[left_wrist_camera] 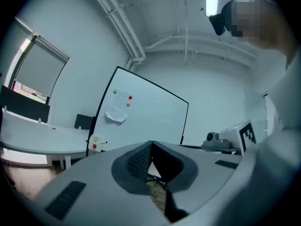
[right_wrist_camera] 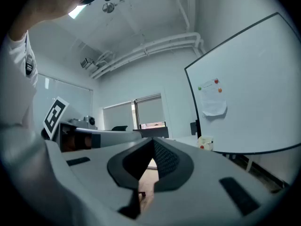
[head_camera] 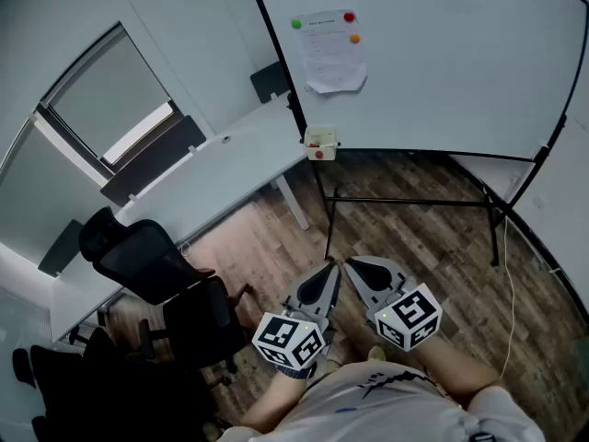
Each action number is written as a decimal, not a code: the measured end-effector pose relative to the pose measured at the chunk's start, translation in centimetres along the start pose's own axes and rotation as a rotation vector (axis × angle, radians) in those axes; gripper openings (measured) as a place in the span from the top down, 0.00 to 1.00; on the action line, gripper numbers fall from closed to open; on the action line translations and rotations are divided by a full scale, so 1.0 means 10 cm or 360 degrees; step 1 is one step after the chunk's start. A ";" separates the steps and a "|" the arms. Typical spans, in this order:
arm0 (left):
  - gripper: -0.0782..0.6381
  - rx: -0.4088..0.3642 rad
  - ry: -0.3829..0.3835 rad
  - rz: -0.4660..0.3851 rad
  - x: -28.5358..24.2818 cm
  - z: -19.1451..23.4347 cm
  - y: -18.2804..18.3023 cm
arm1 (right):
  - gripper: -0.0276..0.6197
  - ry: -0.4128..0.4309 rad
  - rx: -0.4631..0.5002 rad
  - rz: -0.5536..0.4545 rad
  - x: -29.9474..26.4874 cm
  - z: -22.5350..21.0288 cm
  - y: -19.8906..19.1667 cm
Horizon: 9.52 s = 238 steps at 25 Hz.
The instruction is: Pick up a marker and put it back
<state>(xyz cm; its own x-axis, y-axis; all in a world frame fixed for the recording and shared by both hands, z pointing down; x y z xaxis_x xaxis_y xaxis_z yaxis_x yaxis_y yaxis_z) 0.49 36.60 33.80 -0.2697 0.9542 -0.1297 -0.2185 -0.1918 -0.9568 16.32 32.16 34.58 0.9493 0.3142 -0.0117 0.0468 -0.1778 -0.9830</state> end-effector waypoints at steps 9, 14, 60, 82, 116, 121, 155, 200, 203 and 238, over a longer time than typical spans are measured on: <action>0.87 -0.0010 -0.0003 -0.0018 -0.11 -0.12 -0.02 | 0.94 0.0009 0.0017 -0.0015 0.11 -0.12 0.02; 0.87 -0.0015 -0.0006 -0.0014 -0.15 -0.17 -0.06 | 0.94 0.0039 -0.0013 -0.0049 0.18 -0.16 0.00; 0.87 -0.0091 -0.0096 0.0124 -3.24 1.94 0.36 | 0.93 -0.0338 -0.0168 0.0118 -1.81 -3.03 0.02; 0.87 0.0009 0.0486 0.0175 -4.53 2.37 0.17 | 0.73 0.0065 0.0122 0.0890 -2.74 -5.07 -0.95; 0.87 0.0017 0.0369 0.0178 -4.32 2.30 0.25 | 0.83 -0.0003 -0.0080 0.0560 -2.46 -4.81 -0.29; 0.87 -0.0009 0.0287 0.0160 -4.12 2.25 0.33 | 0.83 -0.0055 -0.0050 0.0450 -2.35 -4.49 -0.07; 0.88 -0.0077 0.0012 -0.0054 -3.16 2.10 0.92 | 0.83 -0.0189 0.0113 0.0124 -2.07 -3.18 0.74; 0.88 0.0194 0.0546 0.0179 -4.42 2.69 0.23 | 0.83 0.0095 0.0011 0.0879 -3.02 -5.13 -0.81; 0.88 0.0199 0.0543 0.0184 -4.43 2.68 0.22 | 0.83 0.0084 0.0018 0.0911 -3.01 -5.14 -0.83; 0.88 0.0033 0.0232 0.0066 -3.74 2.25 0.61 | 0.86 -0.0013 0.0116 0.0404 -2.57 -3.98 0.20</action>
<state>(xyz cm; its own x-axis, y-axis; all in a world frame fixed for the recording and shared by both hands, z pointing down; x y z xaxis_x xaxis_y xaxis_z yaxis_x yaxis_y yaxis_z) -11.83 -5.36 38.69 -0.1403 0.9683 -0.2065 -0.2296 -0.2347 -0.9446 4.41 -13.34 40.18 0.9251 0.2759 -0.2610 -0.2156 -0.1842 -0.9589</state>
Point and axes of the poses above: the fingertips, and each gripper's own axes: x backward along the fingers, z to its left, y out of its top, the point moved 10 cm from there along x, backward along the fingers, and after that the axes turned 14 degrees about y, right-handed, at the moved point
